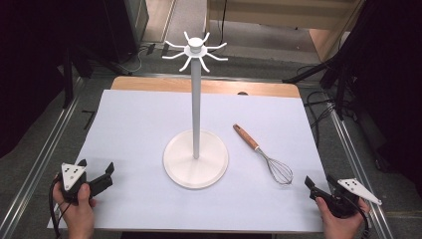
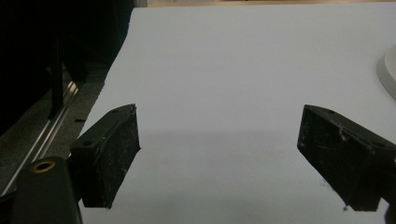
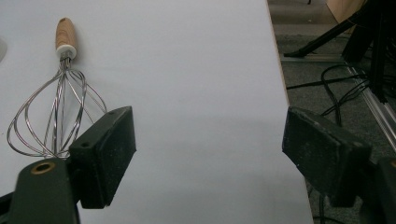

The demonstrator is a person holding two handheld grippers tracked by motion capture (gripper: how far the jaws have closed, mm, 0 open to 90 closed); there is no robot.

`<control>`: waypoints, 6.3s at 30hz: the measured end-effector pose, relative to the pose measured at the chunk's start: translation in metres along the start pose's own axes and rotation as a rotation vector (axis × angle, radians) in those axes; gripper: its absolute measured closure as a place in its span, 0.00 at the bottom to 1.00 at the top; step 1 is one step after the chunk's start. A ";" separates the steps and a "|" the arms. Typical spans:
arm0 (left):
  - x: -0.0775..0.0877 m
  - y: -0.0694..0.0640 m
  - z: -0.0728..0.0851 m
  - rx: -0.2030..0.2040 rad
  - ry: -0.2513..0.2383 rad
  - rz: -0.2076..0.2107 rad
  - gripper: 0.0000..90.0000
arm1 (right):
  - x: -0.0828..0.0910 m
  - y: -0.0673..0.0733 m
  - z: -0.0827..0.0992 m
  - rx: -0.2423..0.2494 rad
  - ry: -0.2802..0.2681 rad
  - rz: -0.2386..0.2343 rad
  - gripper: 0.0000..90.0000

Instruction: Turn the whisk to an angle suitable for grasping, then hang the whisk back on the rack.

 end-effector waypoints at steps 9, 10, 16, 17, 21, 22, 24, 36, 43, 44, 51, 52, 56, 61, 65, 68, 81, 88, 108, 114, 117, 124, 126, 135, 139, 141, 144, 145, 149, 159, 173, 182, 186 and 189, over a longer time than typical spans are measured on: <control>0.000 -0.001 0.000 -0.011 0.001 -0.004 0.15 | 0.000 0.003 -0.001 0.031 0.002 -0.008 0.28; 0.000 -0.001 0.000 -0.011 0.001 -0.004 0.15 | 0.000 0.004 -0.002 0.038 -0.001 -0.010 0.30; 0.000 -0.001 0.000 -0.012 0.001 -0.012 0.15 | -0.001 0.013 -0.003 0.115 0.010 -0.001 0.39; 0.000 -0.001 0.000 -0.012 0.001 -0.012 0.15 | -0.003 0.015 -0.004 0.141 0.015 -0.016 0.45; 0.001 -0.001 0.000 -0.012 -0.006 -0.015 0.15 | -0.005 0.022 -0.010 0.199 0.046 -0.059 0.55; 0.001 -0.001 0.000 -0.012 -0.006 -0.015 0.15 | -0.005 0.024 -0.012 0.227 0.040 -0.040 0.54; 0.001 -0.001 0.000 -0.011 -0.006 -0.017 0.15 | -0.005 0.025 -0.014 0.237 0.034 -0.027 0.52; 0.001 -0.002 0.000 -0.021 -0.015 -0.029 0.15 | -0.005 0.030 -0.041 0.133 0.233 -0.093 0.44; 0.002 -0.002 0.000 -0.031 -0.023 -0.028 0.15 | -0.013 0.037 -0.057 0.123 0.270 -0.141 0.48; 0.002 -0.002 0.000 -0.032 -0.024 -0.028 0.15 | -0.015 0.039 -0.060 0.118 0.279 -0.156 0.46; 0.003 -0.003 0.000 -0.041 -0.030 -0.029 0.15 | -0.034 0.060 -0.071 0.162 0.382 -0.176 0.40; 0.003 -0.003 0.000 -0.041 -0.030 -0.029 0.15 | -0.036 0.061 -0.072 0.175 0.388 -0.175 0.41; 0.003 -0.003 0.000 -0.039 -0.030 -0.029 0.15 | -0.044 0.068 -0.074 0.194 0.422 -0.181 0.41; 0.003 -0.003 0.000 -0.039 -0.029 -0.029 0.15 | -0.059 0.082 -0.083 0.229 0.463 -0.201 0.43; 0.003 -0.003 0.000 -0.040 -0.029 -0.031 0.15 | -0.067 0.088 -0.086 0.244 0.481 -0.209 0.43; 0.003 -0.003 0.000 -0.042 -0.031 -0.032 0.15 | -0.075 0.093 -0.088 0.266 0.499 -0.210 0.43; 0.002 -0.004 0.000 -0.055 -0.026 -0.036 0.15 | -0.104 0.118 -0.093 0.288 0.584 -0.229 0.50; 0.002 -0.005 0.000 -0.059 -0.020 -0.038 0.15 | -0.122 0.130 -0.095 0.329 0.641 -0.231 0.58; 0.000 -0.005 0.000 -0.060 -0.007 -0.034 0.15 | -0.162 0.155 -0.083 0.422 0.751 -0.230 0.64; 0.000 -0.005 0.000 -0.060 -0.004 -0.036 0.15 | -0.174 0.160 -0.081 0.434 0.782 -0.226 0.68; 0.000 -0.005 0.000 -0.060 -0.003 -0.036 0.15 | -0.179 0.160 -0.078 0.437 0.801 -0.219 0.70; 0.000 -0.005 0.000 -0.059 0.000 -0.037 0.15 | -0.184 0.160 -0.070 0.457 0.830 -0.209 0.77; -0.001 -0.005 0.000 -0.060 0.004 -0.038 0.15 | -0.184 0.159 -0.070 0.436 0.840 -0.213 0.77; -0.002 -0.005 0.001 -0.056 0.008 -0.036 0.15 | -0.186 0.164 -0.070 0.462 0.872 -0.167 0.78; -0.001 -0.004 0.000 -0.051 0.006 -0.032 0.15 | -0.184 0.166 -0.070 0.489 0.845 -0.160 0.78; -0.001 -0.004 0.000 -0.043 0.002 -0.027 0.15 | -0.180 0.164 -0.070 0.481 0.797 -0.156 0.78; -0.001 -0.004 0.000 -0.049 0.006 -0.030 0.15 | -0.173 0.163 -0.077 0.456 0.723 -0.166 0.78; -0.001 -0.004 0.000 -0.049 0.006 -0.030 0.15 | -0.170 0.163 -0.081 0.447 0.694 -0.171 0.78; -0.001 -0.004 0.001 -0.056 0.008 -0.033 0.15 | -0.157 0.164 -0.094 0.417 0.623 -0.194 0.78; -0.002 -0.006 0.001 -0.071 0.012 -0.037 0.15 | -0.115 0.166 -0.122 0.342 0.372 -0.297 0.78; -0.001 -0.007 0.001 -0.080 0.006 -0.037 0.15 | -0.073 0.175 -0.149 0.239 0.099 -0.373 0.78; -0.001 -0.007 0.001 -0.079 0.010 -0.037 0.15 | -0.048 0.188 -0.169 0.180 -0.060 -0.466 0.78; -0.001 -0.006 0.001 -0.076 0.010 -0.037 0.15 | -0.032 0.200 -0.182 0.155 -0.157 -0.515 0.78; -0.002 -0.006 0.001 -0.070 0.008 -0.033 0.15 | -0.026 0.205 -0.188 0.157 -0.192 -0.529 0.78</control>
Point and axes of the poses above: each handheld gripper's, and its own axes: x roughly backward along the jaws, z roughly out of its underside, y roughly to its left, the point moved 5 cm from there along -x, roughly forward along the jaws, and after that the axes turned 7 degrees about -y, right-handed, at the moved point
